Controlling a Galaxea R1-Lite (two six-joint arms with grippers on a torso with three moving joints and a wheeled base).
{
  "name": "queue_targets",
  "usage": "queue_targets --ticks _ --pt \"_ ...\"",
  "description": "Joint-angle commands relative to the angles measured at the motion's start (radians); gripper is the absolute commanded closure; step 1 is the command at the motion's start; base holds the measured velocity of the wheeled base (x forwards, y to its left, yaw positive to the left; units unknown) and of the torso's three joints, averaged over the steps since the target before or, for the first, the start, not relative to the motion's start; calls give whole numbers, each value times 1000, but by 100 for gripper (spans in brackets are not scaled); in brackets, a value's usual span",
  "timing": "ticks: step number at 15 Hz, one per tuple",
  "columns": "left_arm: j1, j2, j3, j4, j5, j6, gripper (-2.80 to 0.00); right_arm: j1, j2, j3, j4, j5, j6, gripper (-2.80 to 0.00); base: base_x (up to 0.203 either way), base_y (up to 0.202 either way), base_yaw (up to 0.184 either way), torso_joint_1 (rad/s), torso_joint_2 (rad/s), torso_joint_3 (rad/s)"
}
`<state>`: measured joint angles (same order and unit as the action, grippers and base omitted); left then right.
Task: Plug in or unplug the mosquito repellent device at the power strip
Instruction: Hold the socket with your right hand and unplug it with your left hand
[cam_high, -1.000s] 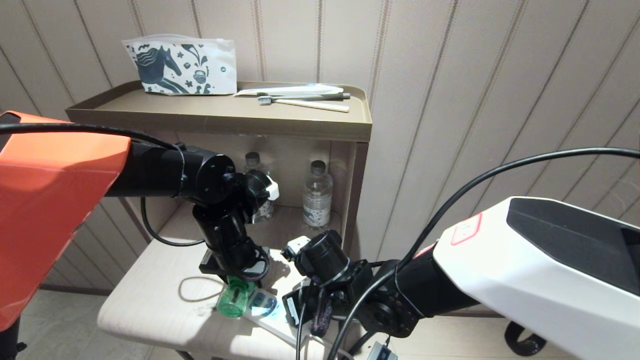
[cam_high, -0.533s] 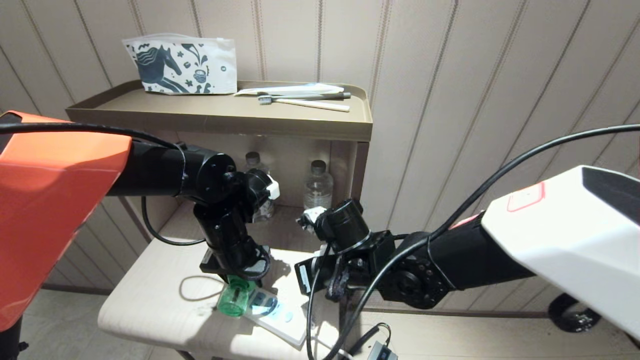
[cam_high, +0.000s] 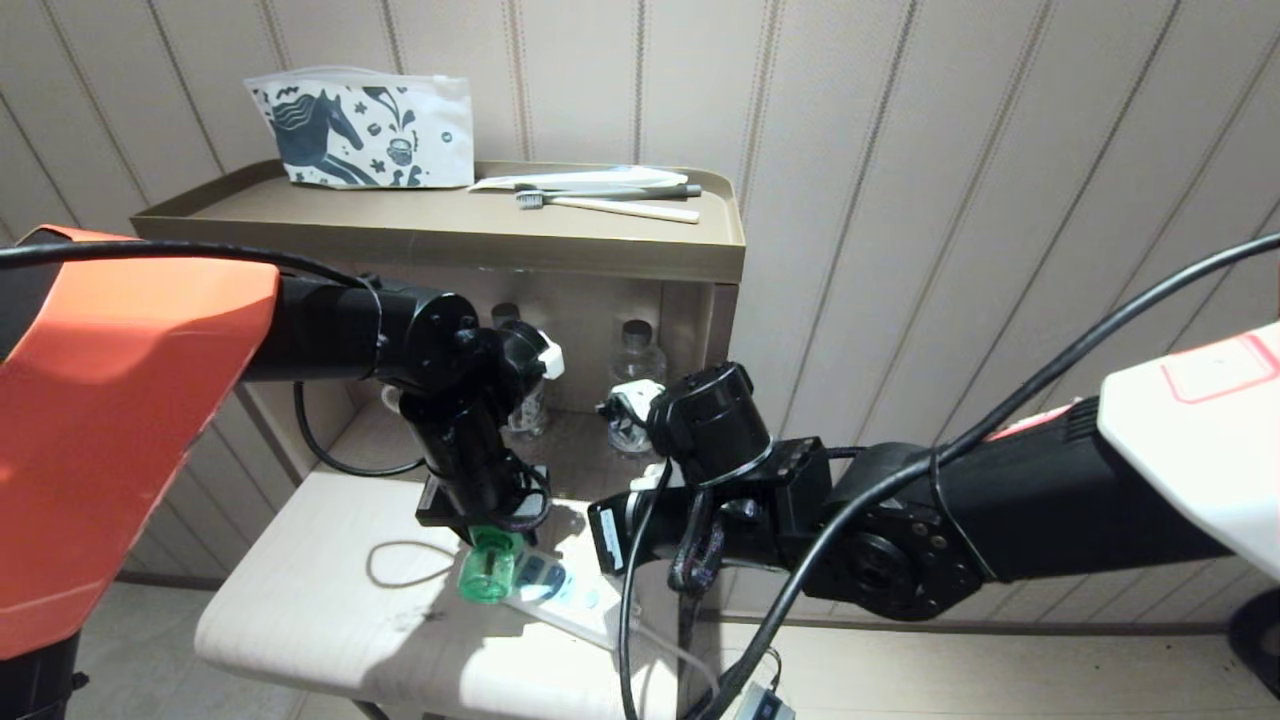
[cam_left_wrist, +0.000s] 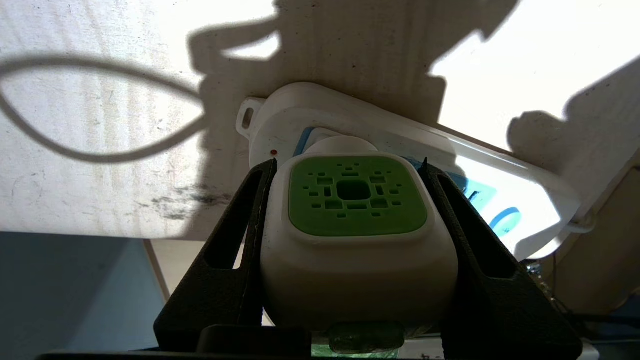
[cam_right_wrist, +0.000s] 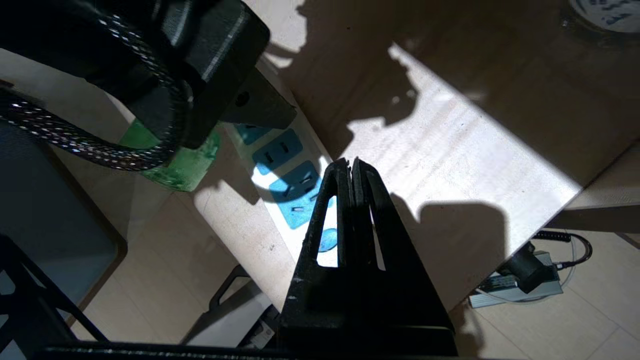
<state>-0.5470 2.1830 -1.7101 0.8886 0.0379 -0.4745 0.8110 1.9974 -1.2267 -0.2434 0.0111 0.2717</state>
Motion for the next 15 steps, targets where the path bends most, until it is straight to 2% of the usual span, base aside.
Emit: queue_targets --ticks 1,13,15 --pt "2 12 -31 7 0 -17 0 7 6 22 -2 1 2 0 0 0 0 0 0 0" --pt "4 17 -42 13 0 -30 0 36 153 39 -8 4 4 0 0 0 0 0 0 0" --pt "4 34 -43 10 0 -30 0 62 167 61 -29 3 4 0 0 0 0 0 0 0"
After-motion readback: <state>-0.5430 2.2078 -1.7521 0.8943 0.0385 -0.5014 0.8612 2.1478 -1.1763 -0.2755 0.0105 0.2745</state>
